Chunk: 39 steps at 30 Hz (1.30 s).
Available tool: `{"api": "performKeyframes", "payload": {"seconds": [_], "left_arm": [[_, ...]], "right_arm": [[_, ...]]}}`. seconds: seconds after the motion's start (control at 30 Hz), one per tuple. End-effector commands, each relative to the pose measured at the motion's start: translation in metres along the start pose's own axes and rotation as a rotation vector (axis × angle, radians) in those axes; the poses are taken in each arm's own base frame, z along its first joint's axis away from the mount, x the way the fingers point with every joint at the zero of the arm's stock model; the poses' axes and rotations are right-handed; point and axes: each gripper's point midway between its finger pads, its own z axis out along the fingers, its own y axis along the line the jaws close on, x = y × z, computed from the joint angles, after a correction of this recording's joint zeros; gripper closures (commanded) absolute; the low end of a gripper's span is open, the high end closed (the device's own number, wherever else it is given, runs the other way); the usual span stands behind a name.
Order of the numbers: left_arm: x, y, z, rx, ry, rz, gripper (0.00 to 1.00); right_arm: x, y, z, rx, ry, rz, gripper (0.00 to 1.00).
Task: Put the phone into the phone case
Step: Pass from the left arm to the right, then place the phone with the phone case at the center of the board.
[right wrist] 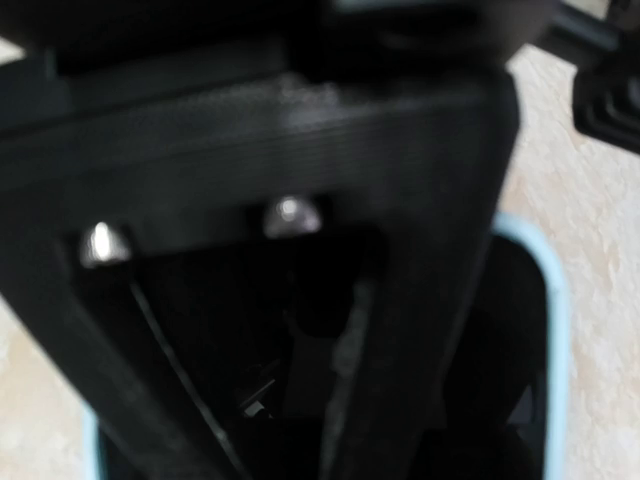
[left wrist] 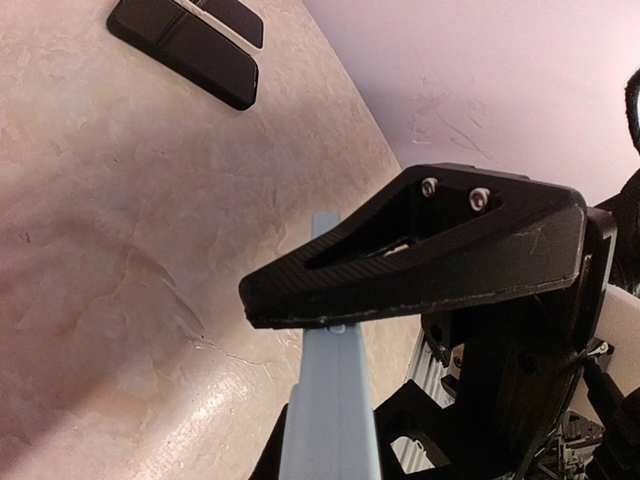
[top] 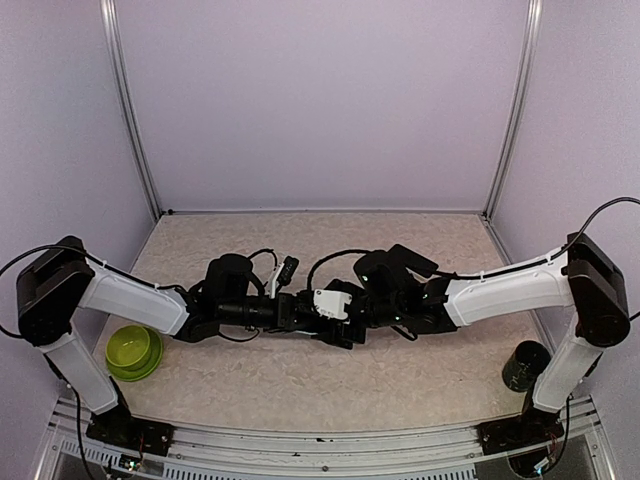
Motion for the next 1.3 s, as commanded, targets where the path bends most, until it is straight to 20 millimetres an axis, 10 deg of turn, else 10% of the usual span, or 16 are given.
{"api": "performKeyframes", "payload": {"seconds": [0.0,0.3,0.77,1.27], "left_arm": [[-0.035,-0.040,-0.004,0.110,-0.107,0.090,1.00],[-0.041,-0.039,-0.011,0.100,-0.137,0.093,0.76],[-0.065,-0.018,-0.048,-0.026,-0.275,0.082,0.07],[-0.084,0.012,-0.093,-0.273,-0.425,0.098,0.01]], "right_arm": [[0.000,0.012,0.004,-0.056,0.010,0.017,0.35],[0.001,0.002,0.002,-0.031,0.007,0.062,0.39],[0.022,-0.044,-0.005,0.071,0.038,0.222,0.43],[0.087,-0.098,0.013,0.157,0.223,0.519,0.41]]}}
